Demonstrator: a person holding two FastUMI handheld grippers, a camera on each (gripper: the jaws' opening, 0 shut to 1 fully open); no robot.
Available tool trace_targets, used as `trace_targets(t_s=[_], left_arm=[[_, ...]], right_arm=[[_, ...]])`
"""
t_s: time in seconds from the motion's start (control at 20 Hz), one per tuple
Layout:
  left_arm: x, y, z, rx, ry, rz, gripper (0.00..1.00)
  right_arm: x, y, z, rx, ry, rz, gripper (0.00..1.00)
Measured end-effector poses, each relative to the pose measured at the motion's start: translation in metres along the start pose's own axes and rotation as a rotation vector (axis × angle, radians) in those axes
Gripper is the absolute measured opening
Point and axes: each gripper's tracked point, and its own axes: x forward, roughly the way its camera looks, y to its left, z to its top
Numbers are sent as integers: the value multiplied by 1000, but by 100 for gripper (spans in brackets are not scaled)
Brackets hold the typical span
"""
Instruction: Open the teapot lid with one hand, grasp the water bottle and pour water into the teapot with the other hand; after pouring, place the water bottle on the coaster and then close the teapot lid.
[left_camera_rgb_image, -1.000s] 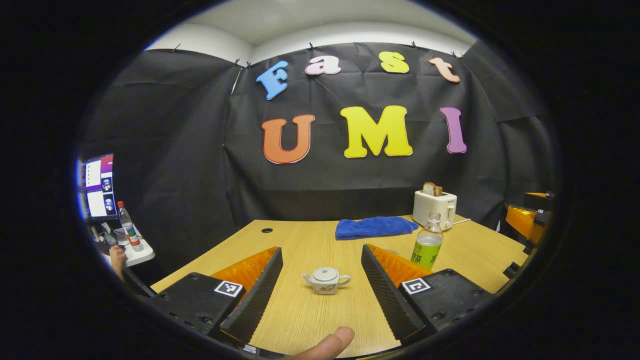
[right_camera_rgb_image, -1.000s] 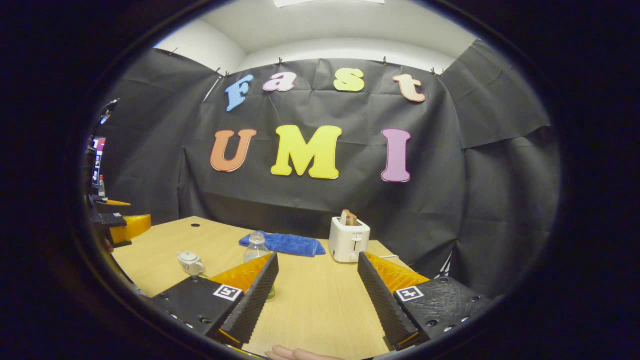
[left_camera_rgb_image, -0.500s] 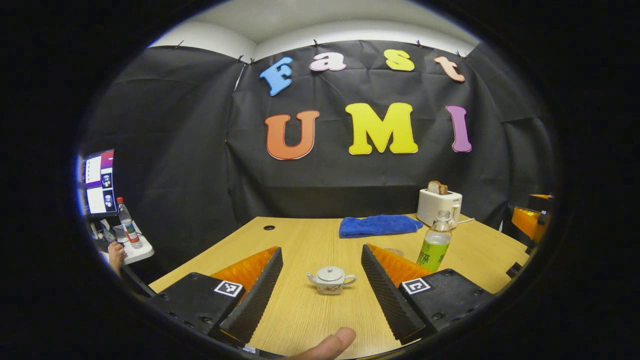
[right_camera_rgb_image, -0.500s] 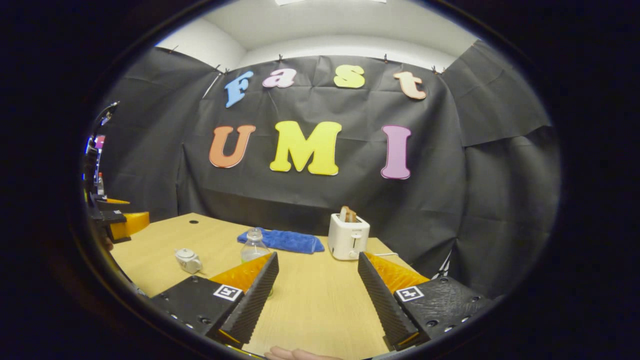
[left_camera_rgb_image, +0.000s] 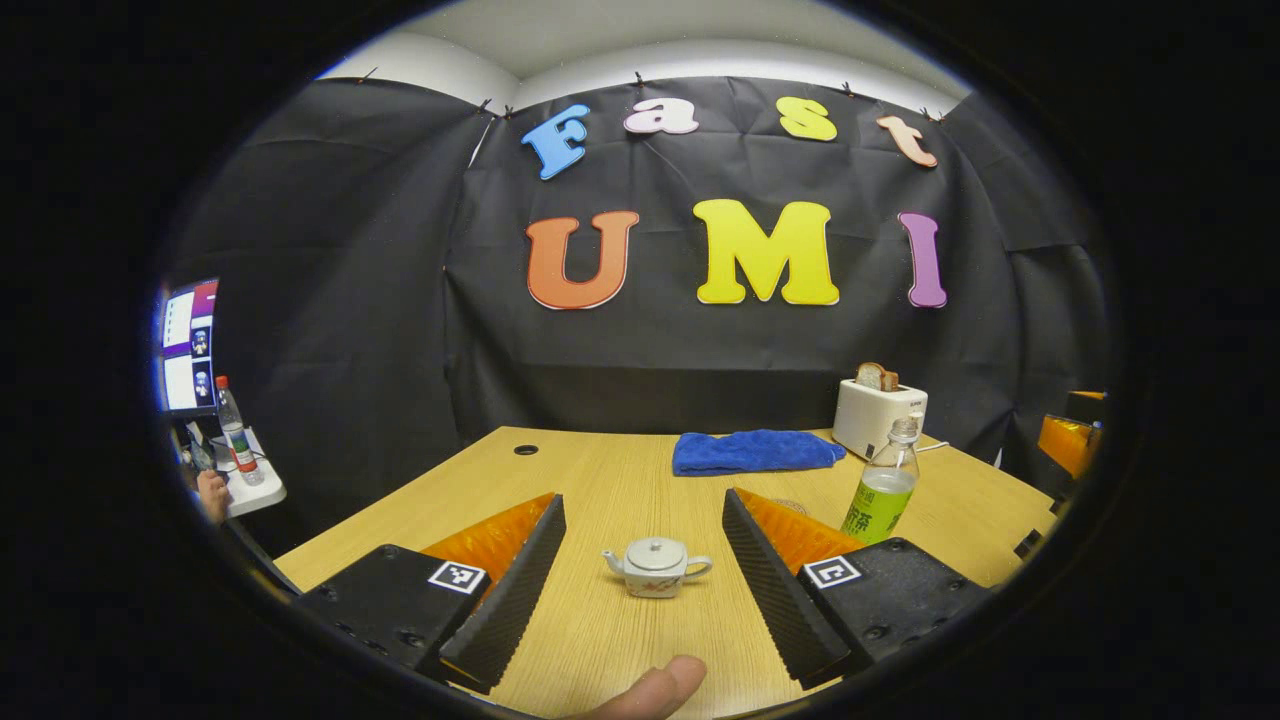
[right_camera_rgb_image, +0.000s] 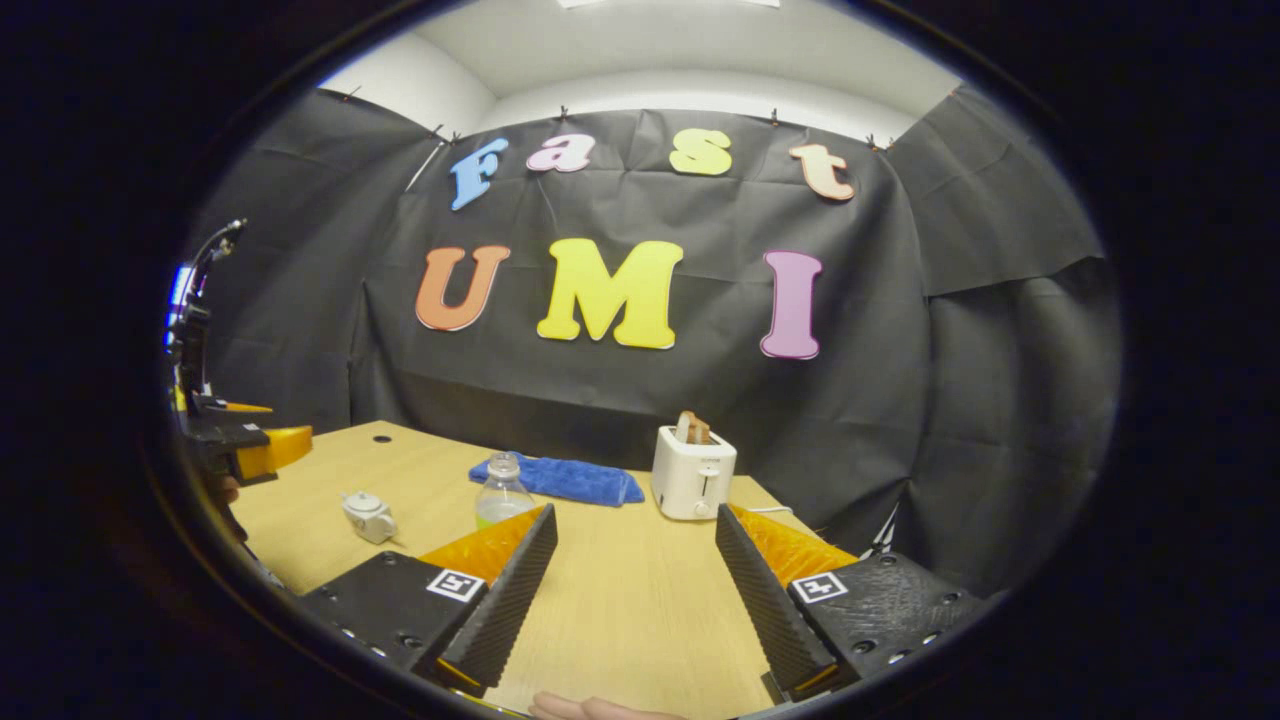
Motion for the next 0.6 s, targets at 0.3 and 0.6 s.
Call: trace_targets(t_s=[0.3, 0.6], left_arm=[[64, 2, -40, 26, -27, 27, 99], [97, -7, -73, -39, 62, -26, 99]], right_arm=[[4, 3, -6, -8, 5, 5, 98], [14, 11, -22, -7, 57, 11, 98]])
